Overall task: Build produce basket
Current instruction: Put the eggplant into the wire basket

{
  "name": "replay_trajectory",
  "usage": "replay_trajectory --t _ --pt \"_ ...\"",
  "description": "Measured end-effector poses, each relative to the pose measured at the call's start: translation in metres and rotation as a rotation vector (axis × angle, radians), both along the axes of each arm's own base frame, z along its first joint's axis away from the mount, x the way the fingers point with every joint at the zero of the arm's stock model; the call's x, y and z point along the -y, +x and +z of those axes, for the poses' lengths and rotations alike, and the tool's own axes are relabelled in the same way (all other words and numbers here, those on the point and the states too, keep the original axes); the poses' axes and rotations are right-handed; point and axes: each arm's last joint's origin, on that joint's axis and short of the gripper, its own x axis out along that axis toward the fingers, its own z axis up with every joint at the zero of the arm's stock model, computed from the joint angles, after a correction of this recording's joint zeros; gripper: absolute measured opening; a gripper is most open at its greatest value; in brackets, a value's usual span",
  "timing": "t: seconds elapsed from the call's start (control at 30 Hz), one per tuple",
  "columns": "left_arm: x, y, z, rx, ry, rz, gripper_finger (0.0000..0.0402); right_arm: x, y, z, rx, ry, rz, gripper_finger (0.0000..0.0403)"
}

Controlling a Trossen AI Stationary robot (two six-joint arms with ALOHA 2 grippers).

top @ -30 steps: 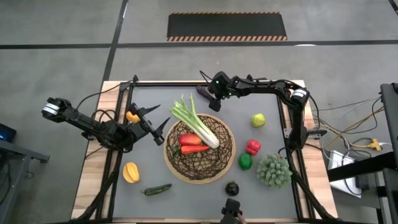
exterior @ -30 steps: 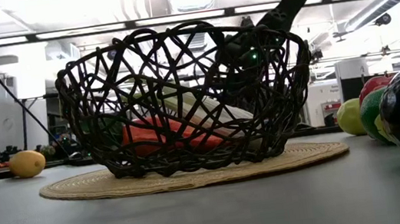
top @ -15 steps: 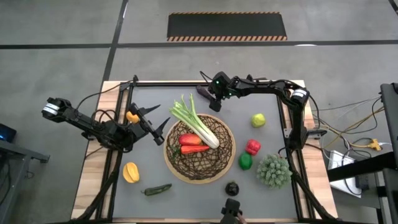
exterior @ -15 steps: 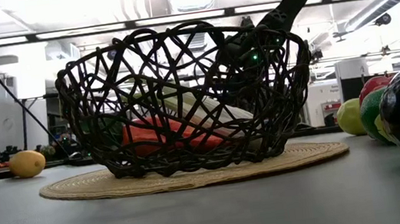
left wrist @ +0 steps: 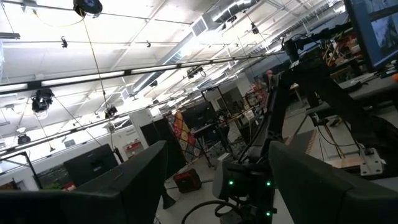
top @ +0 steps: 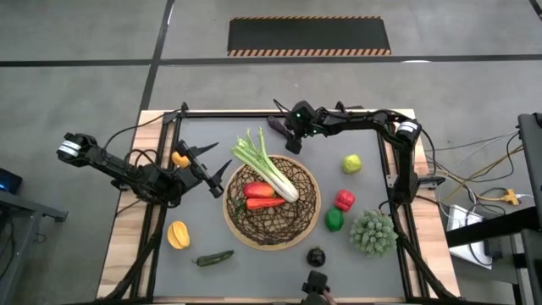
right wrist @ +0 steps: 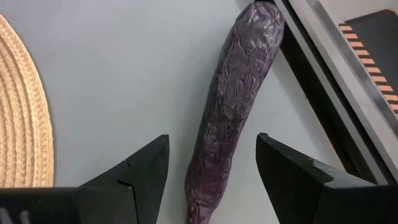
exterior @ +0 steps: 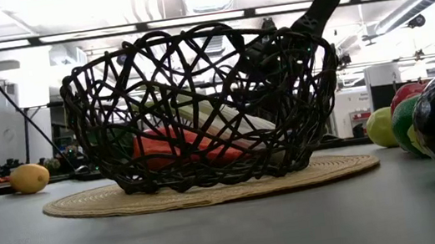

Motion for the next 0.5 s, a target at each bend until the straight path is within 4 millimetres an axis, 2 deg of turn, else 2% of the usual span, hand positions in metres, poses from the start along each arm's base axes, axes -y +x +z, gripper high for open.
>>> replay_trajectory --t 0.4,0.5 --pt "0.0 0.0 0.0 0.0 0.001 -0.001 0.0263 -0.005 -0.01 -0.016 -0.042 0.002 -0.016 0.0223" --pt "0.0 0.0 0.0 0.004 0.002 -0.003 0.0263 -0.006 -0.012 -0.02 -0.036 0.002 -0.021 0.0212"
